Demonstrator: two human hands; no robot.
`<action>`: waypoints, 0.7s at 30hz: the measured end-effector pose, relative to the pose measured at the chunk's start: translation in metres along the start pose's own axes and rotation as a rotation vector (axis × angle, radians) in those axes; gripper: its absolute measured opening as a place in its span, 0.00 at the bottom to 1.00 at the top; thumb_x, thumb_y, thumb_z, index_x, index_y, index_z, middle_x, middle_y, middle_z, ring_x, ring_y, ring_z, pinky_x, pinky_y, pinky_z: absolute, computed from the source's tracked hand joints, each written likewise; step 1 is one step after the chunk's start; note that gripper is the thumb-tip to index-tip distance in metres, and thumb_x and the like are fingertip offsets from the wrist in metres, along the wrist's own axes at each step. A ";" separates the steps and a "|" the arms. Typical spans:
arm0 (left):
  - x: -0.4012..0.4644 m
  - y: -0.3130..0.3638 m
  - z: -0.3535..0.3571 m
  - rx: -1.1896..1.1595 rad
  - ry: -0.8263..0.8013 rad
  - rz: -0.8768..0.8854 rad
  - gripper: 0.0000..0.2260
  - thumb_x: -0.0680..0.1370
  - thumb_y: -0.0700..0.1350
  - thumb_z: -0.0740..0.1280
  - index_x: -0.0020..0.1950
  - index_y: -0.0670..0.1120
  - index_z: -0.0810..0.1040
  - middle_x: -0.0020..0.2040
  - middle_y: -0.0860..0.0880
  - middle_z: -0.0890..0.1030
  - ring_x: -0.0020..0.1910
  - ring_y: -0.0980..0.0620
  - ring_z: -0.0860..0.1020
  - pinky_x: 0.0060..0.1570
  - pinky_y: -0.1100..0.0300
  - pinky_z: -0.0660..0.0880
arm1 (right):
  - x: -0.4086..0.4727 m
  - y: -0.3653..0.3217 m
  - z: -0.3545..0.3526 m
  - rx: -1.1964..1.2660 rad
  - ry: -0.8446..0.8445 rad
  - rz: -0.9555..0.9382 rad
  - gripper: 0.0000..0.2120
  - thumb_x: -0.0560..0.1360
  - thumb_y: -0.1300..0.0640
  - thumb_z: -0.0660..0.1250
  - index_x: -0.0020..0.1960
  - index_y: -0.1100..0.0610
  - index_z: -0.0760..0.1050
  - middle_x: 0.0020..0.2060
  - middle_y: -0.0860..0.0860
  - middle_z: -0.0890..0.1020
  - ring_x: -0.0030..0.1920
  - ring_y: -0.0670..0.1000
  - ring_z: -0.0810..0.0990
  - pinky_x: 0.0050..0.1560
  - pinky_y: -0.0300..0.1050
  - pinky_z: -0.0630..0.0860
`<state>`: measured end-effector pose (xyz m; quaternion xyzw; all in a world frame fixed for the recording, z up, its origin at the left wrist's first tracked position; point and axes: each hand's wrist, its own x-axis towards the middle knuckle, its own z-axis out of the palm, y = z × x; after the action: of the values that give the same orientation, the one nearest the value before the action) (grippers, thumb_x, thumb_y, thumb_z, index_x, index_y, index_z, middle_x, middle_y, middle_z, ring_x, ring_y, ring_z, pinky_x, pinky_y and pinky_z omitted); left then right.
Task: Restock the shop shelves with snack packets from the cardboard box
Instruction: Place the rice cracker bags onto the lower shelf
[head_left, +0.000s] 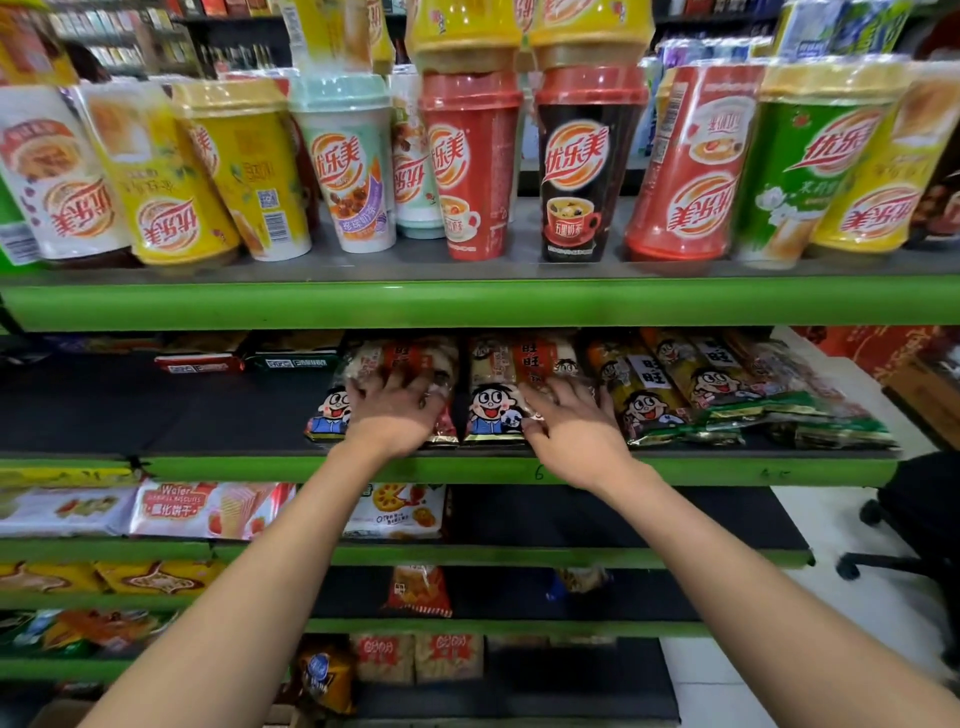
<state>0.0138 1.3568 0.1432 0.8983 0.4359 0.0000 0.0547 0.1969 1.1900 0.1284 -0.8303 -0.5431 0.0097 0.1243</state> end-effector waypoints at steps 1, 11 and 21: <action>0.000 0.001 0.001 -0.005 0.009 0.001 0.34 0.77 0.67 0.36 0.80 0.59 0.57 0.82 0.47 0.56 0.81 0.38 0.51 0.75 0.32 0.40 | -0.003 0.001 0.002 -0.008 0.023 -0.010 0.26 0.81 0.42 0.52 0.78 0.41 0.57 0.78 0.52 0.61 0.79 0.54 0.54 0.76 0.66 0.43; -0.005 0.004 0.009 0.009 0.098 0.000 0.36 0.75 0.68 0.33 0.80 0.59 0.54 0.81 0.46 0.58 0.80 0.38 0.54 0.75 0.33 0.43 | -0.014 0.000 0.006 -0.054 0.085 -0.051 0.26 0.81 0.42 0.50 0.78 0.44 0.59 0.78 0.55 0.62 0.79 0.57 0.54 0.76 0.66 0.44; -0.052 0.007 0.013 -0.294 0.249 0.118 0.20 0.83 0.57 0.56 0.74 0.54 0.70 0.77 0.48 0.67 0.78 0.46 0.58 0.78 0.41 0.45 | -0.047 -0.019 -0.006 0.104 0.128 -0.119 0.26 0.83 0.44 0.54 0.79 0.50 0.61 0.79 0.54 0.62 0.79 0.56 0.55 0.80 0.56 0.47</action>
<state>-0.0127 1.3107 0.1337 0.8976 0.3814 0.1779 0.1309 0.1618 1.1538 0.1327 -0.7880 -0.5811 -0.0225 0.2022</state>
